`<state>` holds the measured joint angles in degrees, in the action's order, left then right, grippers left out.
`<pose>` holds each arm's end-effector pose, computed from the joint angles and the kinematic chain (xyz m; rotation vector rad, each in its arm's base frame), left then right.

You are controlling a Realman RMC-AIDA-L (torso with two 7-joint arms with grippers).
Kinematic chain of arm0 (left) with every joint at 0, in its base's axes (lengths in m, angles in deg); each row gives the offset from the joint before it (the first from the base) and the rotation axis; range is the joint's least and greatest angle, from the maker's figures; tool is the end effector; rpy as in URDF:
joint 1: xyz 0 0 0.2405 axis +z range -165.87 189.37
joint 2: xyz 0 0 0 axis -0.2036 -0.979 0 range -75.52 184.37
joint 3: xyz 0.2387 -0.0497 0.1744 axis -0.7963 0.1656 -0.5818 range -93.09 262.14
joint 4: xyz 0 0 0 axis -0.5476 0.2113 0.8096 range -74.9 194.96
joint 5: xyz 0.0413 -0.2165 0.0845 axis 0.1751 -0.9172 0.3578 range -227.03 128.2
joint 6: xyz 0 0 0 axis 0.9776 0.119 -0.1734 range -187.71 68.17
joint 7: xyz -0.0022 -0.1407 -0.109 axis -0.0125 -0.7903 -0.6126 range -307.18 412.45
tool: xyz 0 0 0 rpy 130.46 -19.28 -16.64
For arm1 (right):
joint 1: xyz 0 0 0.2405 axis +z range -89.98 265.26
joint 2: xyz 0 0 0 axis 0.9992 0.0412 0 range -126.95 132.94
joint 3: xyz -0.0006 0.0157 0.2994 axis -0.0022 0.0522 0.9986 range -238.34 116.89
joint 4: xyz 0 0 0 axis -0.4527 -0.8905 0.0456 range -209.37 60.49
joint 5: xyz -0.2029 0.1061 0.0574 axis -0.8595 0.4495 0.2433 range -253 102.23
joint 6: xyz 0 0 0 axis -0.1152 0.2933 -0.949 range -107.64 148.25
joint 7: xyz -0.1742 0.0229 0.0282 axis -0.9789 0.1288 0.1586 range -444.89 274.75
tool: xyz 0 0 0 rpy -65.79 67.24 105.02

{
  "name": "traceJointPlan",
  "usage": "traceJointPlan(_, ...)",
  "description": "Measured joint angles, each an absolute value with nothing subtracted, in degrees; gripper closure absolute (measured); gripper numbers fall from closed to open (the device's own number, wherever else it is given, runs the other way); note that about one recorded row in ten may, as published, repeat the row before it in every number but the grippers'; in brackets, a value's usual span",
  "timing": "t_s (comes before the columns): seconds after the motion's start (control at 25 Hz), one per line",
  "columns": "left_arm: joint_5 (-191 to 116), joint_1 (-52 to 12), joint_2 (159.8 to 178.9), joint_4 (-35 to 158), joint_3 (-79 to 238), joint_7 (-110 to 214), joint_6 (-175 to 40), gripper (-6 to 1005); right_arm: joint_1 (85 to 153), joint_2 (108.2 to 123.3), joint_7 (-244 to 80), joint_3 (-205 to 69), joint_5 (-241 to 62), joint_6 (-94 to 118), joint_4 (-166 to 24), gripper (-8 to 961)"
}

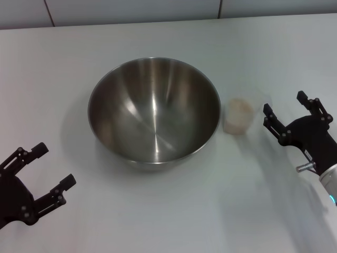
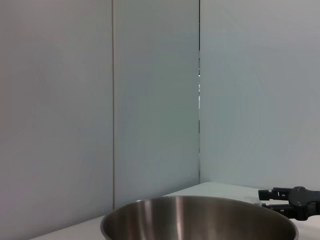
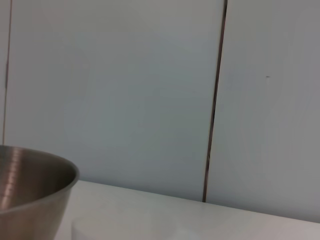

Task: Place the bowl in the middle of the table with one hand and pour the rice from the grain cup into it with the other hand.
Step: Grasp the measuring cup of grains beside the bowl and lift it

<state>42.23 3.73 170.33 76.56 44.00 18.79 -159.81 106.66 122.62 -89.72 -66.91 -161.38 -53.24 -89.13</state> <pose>-0.3882 0.2242 -0.0428 -2.3089 -0.3311 -0.9354 0.3866 0.3054 -0.1149 -1.7824 0.4887 0.5554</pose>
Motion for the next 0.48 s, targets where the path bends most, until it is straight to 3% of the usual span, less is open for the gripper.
traceJointPlan(0.48,42.2,3.6,170.54,76.6,44.9,19.0,-160.1,158,108.7,122.62,-87.1,-66.7,-161.3,-51.2,-87.3,174)
